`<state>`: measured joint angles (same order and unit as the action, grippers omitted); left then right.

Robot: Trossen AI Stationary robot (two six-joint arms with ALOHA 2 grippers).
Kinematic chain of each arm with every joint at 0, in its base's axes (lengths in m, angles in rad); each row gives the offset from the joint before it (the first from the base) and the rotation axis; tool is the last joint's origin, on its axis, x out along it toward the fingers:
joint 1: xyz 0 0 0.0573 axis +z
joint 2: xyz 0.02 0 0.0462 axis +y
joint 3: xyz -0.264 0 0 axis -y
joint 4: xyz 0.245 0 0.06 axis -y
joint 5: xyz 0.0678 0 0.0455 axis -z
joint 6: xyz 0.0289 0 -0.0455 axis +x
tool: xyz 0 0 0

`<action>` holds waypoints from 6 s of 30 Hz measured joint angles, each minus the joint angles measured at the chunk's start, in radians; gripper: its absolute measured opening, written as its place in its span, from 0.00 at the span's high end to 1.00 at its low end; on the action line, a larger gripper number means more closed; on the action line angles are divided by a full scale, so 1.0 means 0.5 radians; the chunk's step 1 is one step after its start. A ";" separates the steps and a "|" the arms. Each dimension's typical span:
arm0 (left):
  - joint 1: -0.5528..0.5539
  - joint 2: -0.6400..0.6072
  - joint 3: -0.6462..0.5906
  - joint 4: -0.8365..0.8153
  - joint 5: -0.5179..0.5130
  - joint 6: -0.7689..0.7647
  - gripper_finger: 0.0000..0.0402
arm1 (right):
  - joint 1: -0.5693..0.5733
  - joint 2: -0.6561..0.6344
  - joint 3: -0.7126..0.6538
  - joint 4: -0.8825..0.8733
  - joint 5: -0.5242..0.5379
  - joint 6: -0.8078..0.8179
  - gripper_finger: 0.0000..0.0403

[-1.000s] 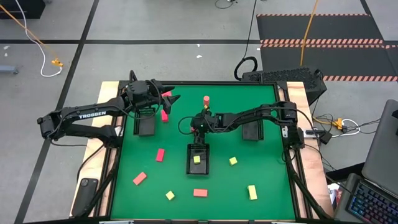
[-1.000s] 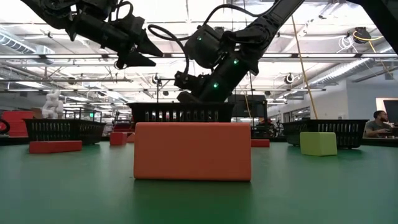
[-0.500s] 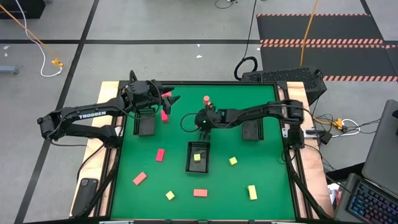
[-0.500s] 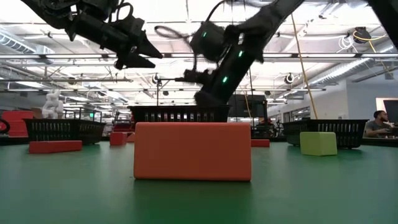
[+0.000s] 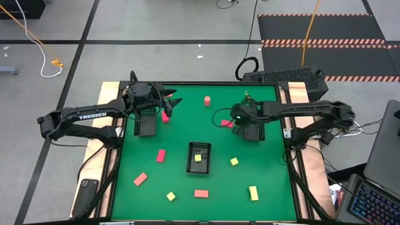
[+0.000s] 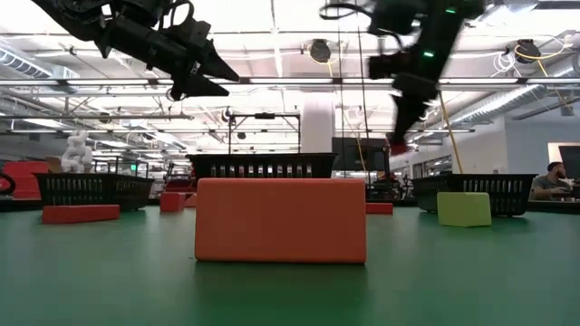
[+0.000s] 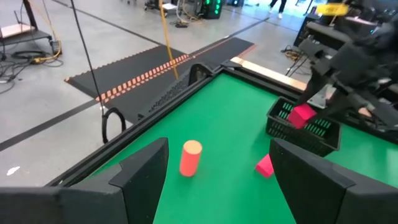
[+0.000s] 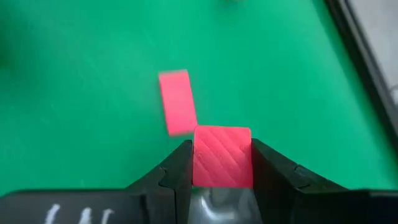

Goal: Sort & place blocks by color
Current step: Put the red block into the top right black basket

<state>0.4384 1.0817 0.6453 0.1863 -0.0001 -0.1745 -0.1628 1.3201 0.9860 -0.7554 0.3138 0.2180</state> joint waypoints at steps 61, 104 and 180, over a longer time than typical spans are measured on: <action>-0.083 0.040 0.002 0.499 -0.015 0.372 0.30 | -0.504 -0.473 -0.684 1.841 -0.061 -0.645 0.30; 0.194 0.483 0.013 0.414 0.347 0.034 0.30 | -0.546 0.339 0.017 0.738 -0.581 -0.594 0.30; 0.019 0.458 0.014 0.257 0.371 -0.089 0.30 | -0.183 -0.035 0.044 -0.667 -0.350 0.170 0.70</action>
<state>0.4481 1.3106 0.6521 0.3150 0.1852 -0.2192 -0.2543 1.3027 1.0080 -1.0889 0.1387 0.3029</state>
